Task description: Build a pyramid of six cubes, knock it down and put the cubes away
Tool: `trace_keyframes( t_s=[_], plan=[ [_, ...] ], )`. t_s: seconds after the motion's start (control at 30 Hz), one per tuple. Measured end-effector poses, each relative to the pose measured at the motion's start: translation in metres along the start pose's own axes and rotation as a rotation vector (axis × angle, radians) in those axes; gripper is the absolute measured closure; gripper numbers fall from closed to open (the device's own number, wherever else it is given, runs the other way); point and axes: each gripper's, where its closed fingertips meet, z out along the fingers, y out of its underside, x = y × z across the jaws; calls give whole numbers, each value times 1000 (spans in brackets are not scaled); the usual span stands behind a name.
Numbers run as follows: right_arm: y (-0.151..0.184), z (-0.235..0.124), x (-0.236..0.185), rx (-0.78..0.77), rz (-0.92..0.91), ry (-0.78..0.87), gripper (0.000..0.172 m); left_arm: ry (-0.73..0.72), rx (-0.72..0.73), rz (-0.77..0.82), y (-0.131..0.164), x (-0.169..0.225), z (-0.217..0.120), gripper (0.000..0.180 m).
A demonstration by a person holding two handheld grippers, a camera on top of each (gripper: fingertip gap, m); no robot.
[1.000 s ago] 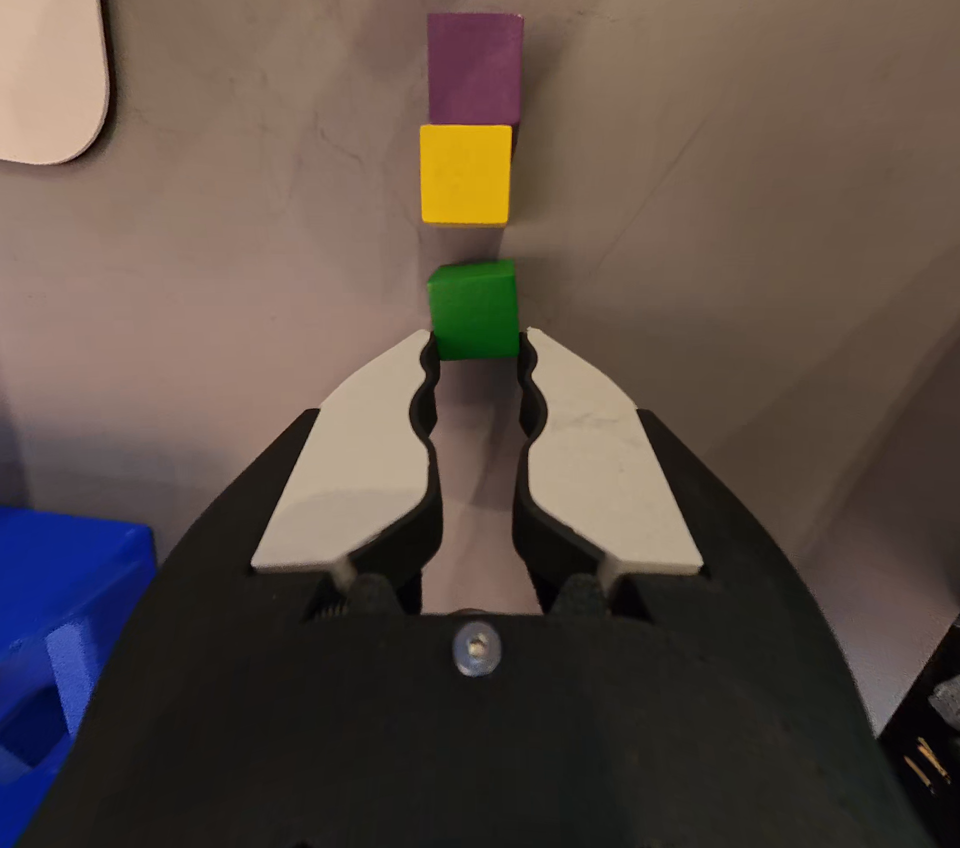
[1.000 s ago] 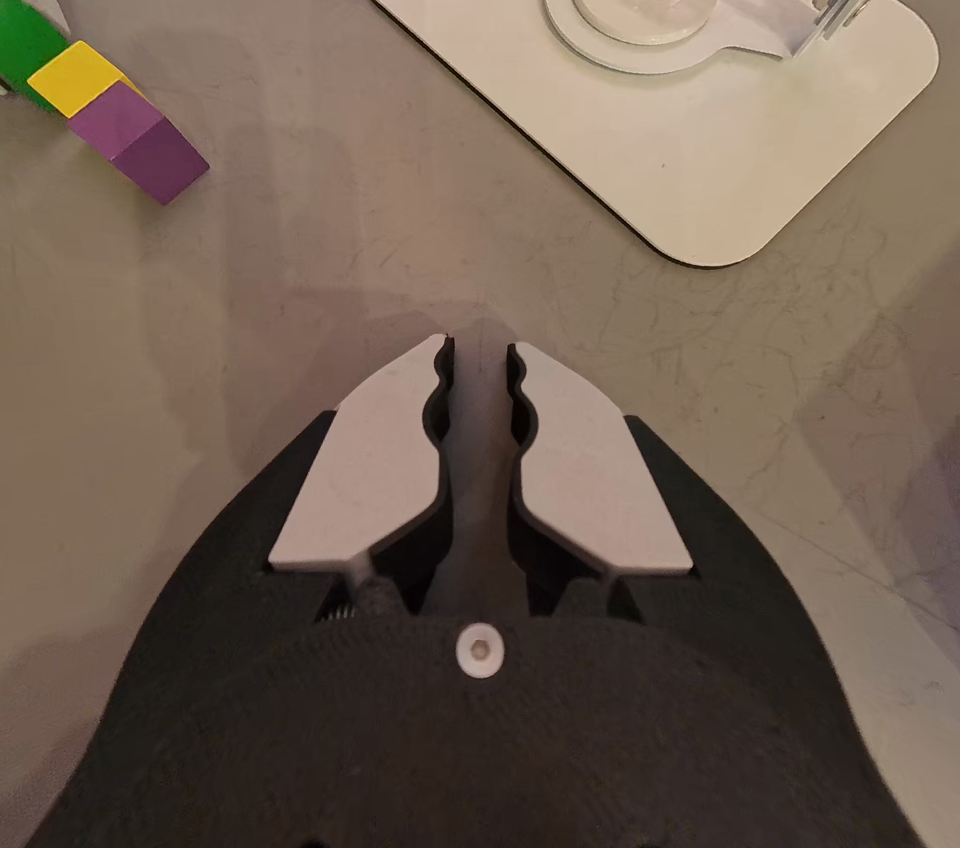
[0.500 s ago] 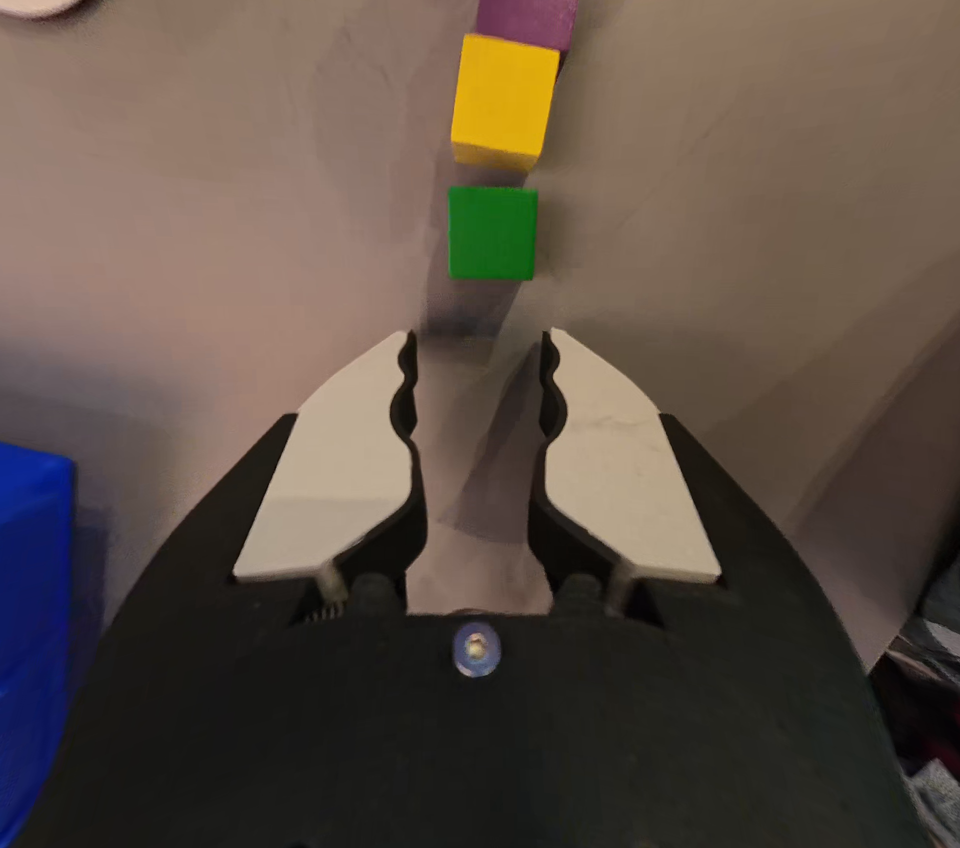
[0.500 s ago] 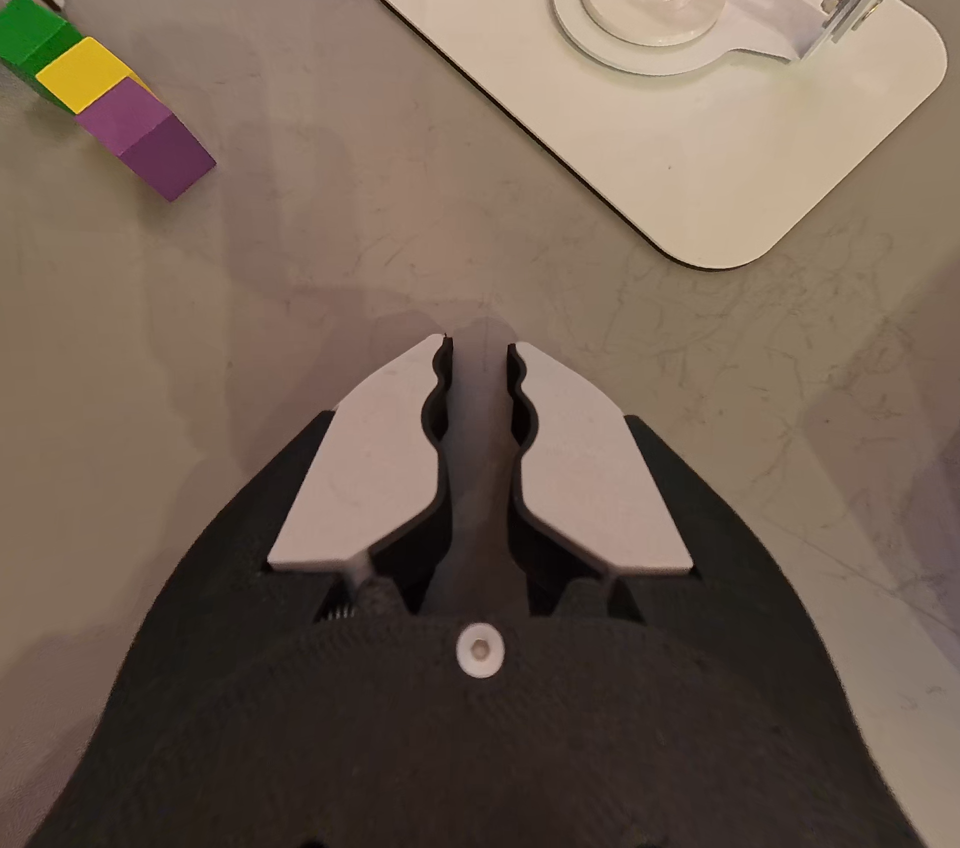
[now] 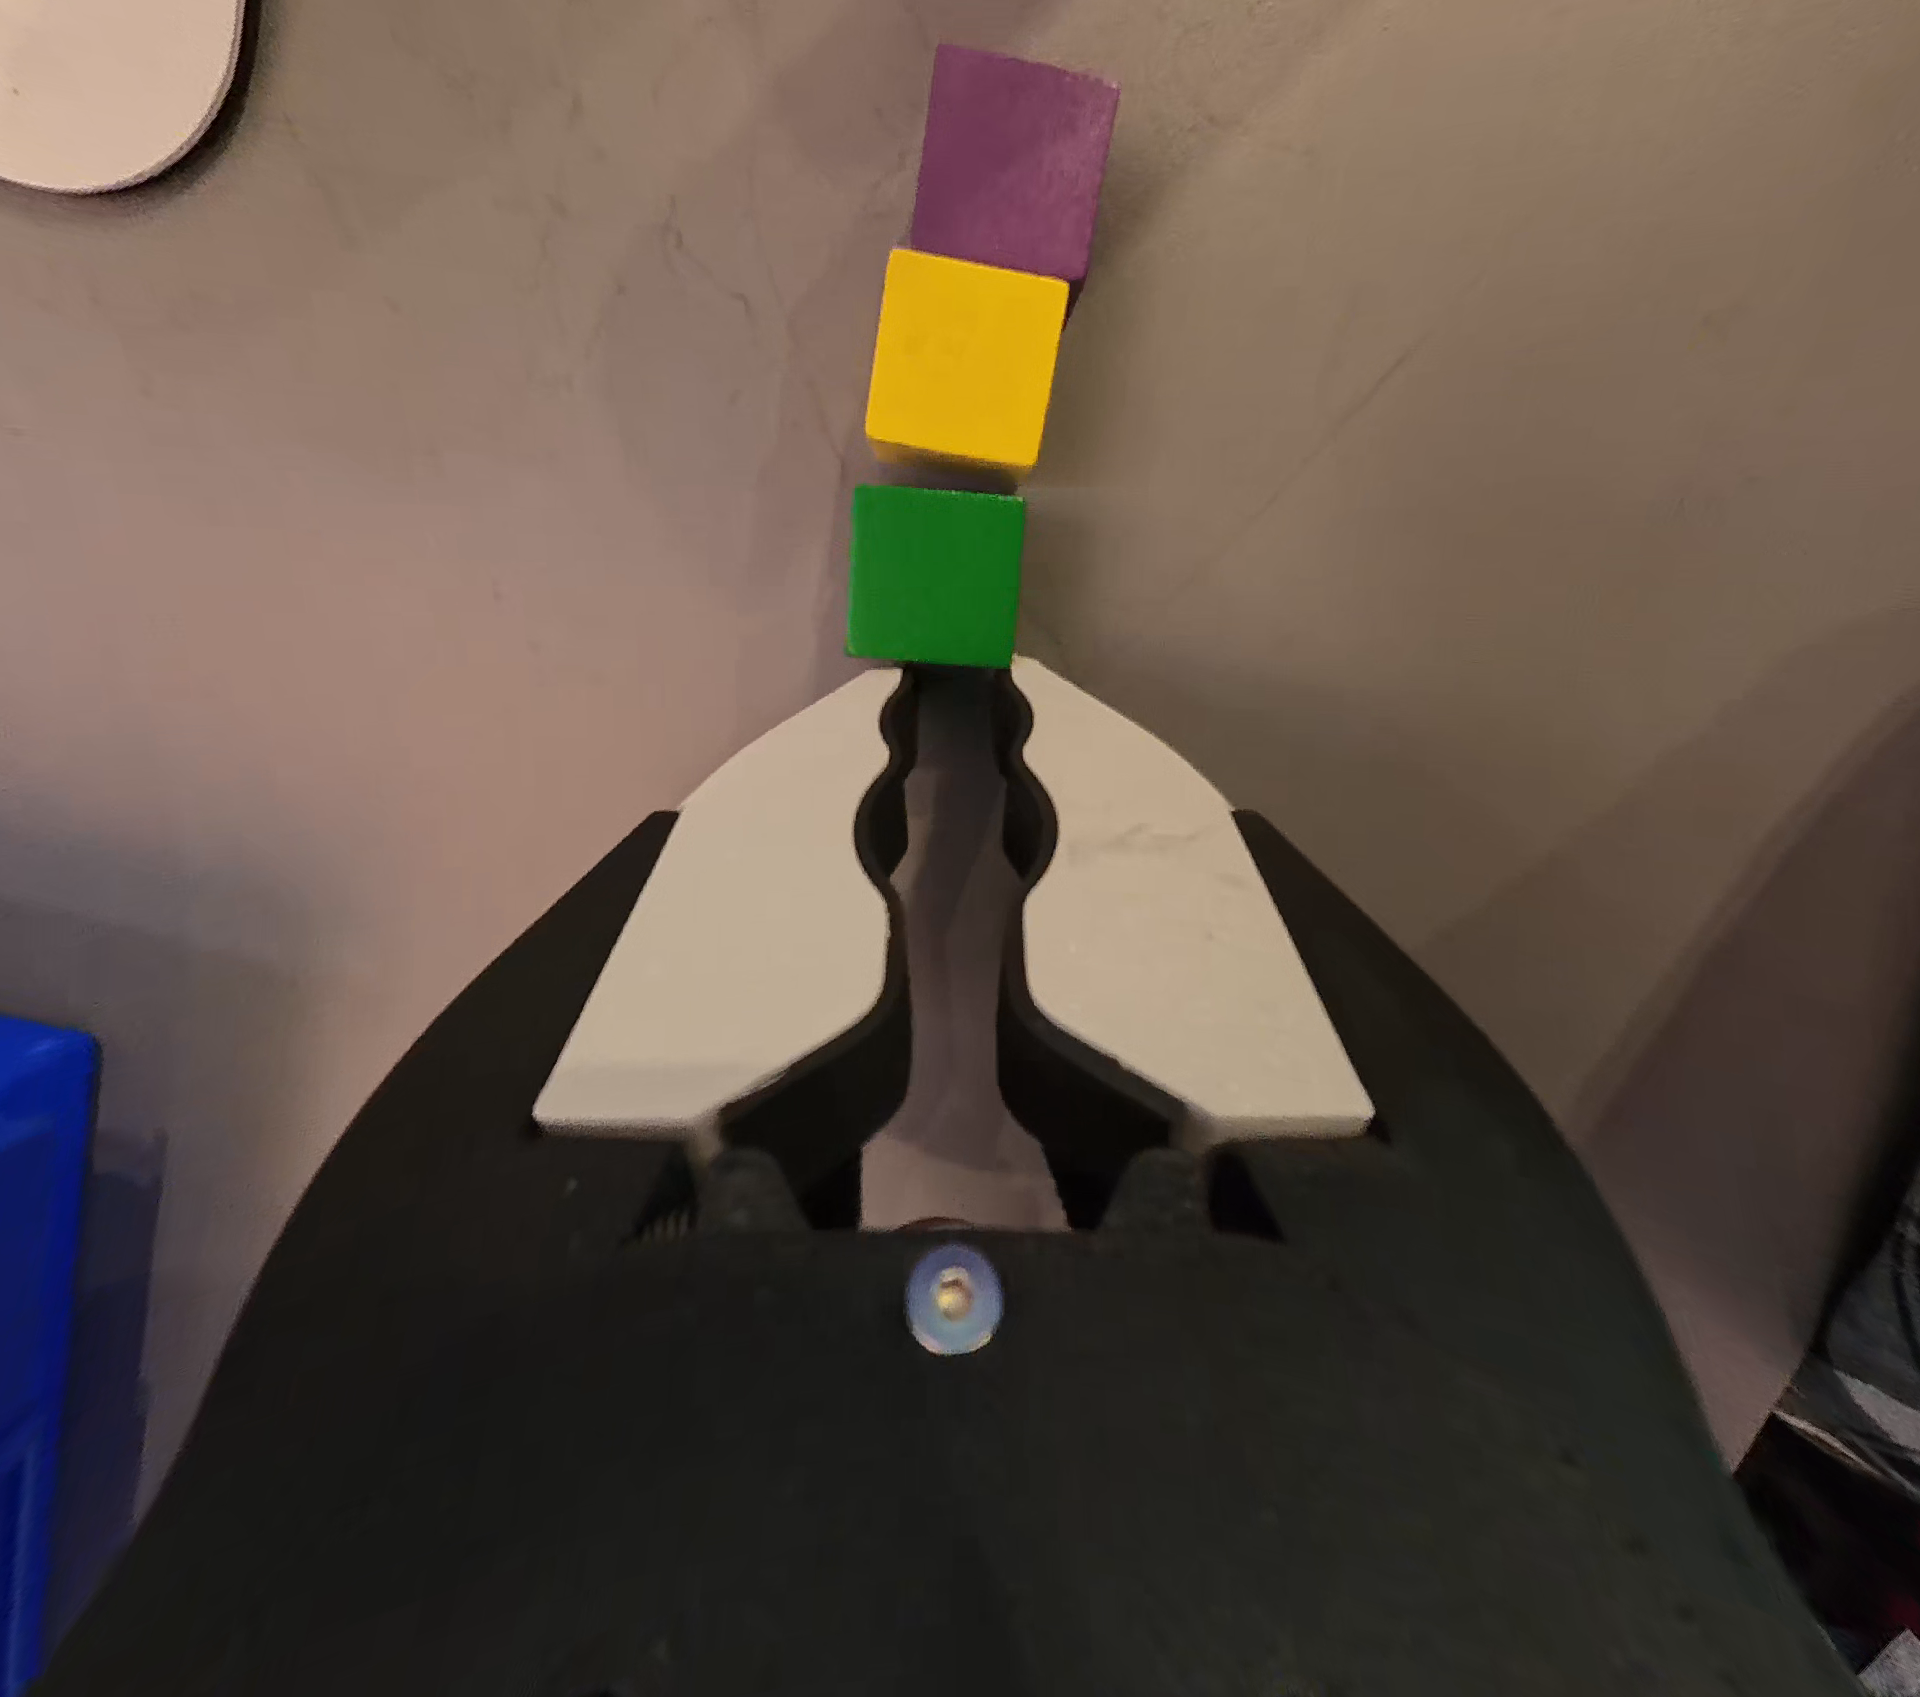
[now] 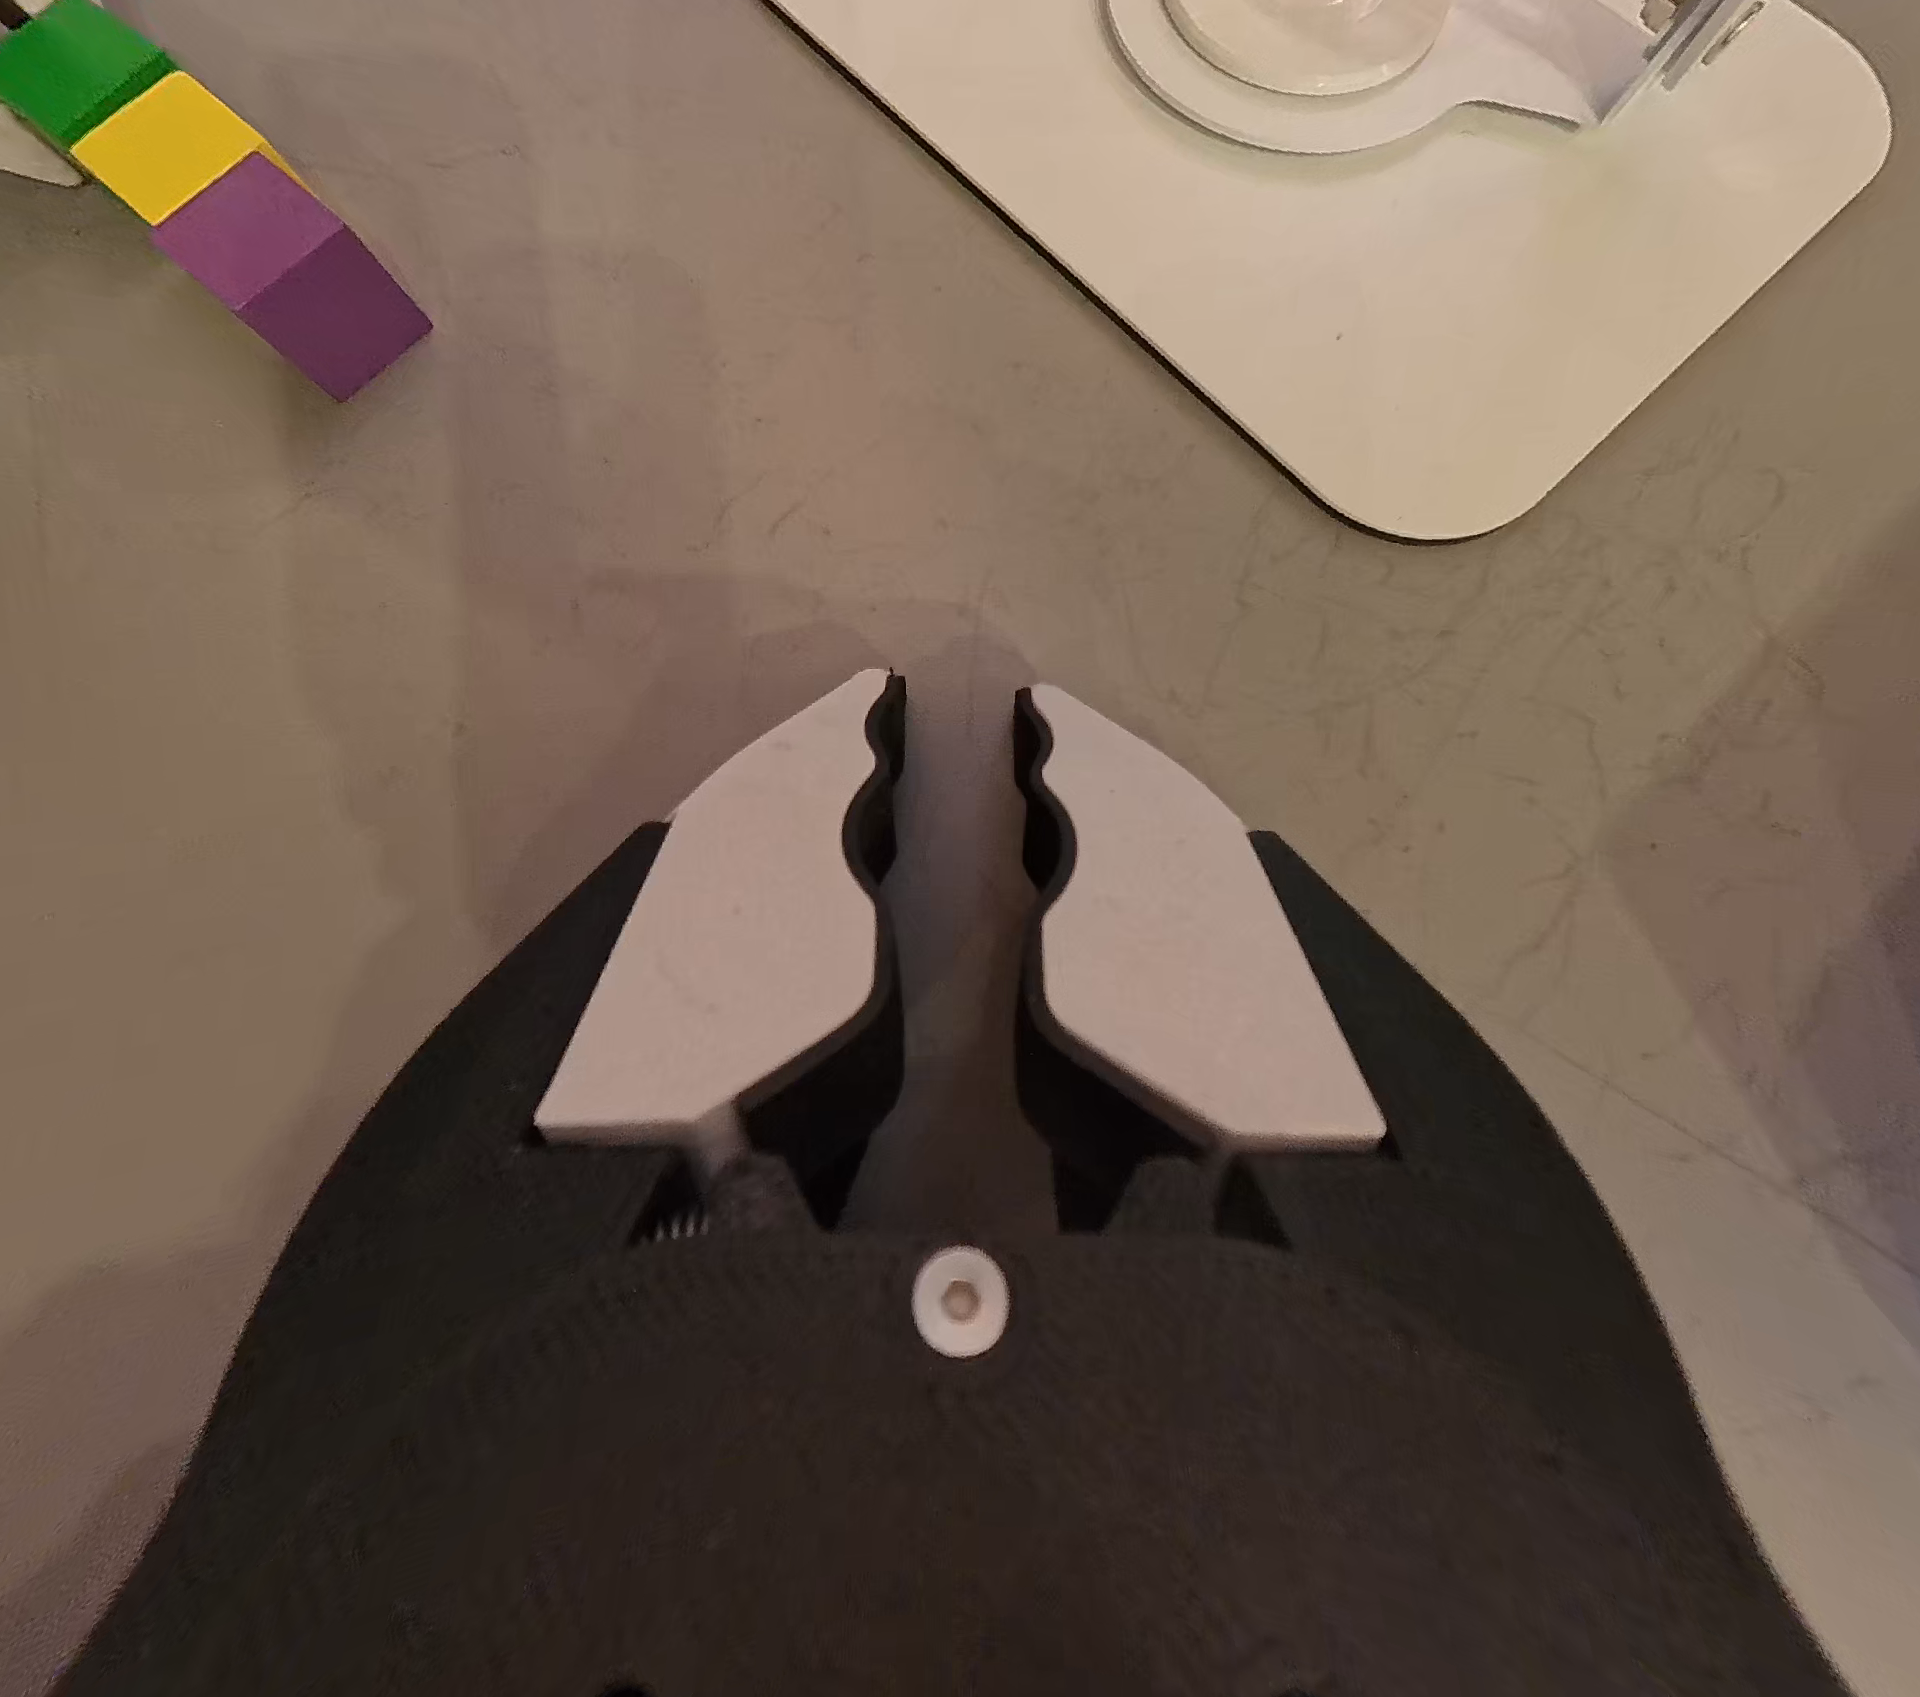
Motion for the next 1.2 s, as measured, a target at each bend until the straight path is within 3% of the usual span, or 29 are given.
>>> trace_keyframes(
  t_s=[0.2,0.3,0.43,1.2],
  plan=[
    [-10,5,-58,13,-115,-233,170,4,17,-35,5,-1,-2,169],
    [-20,16,-82,1,-158,-321,172,20,40,-55,5,-1,-2,180],
    [-32,27,-97,-4,-188,-391,172,20,46,-54,4,-2,-1,180],
    [-49,44,-108,-5,-212,-422,172,46,79,-44,-7,-7,2,180]
  ],
)
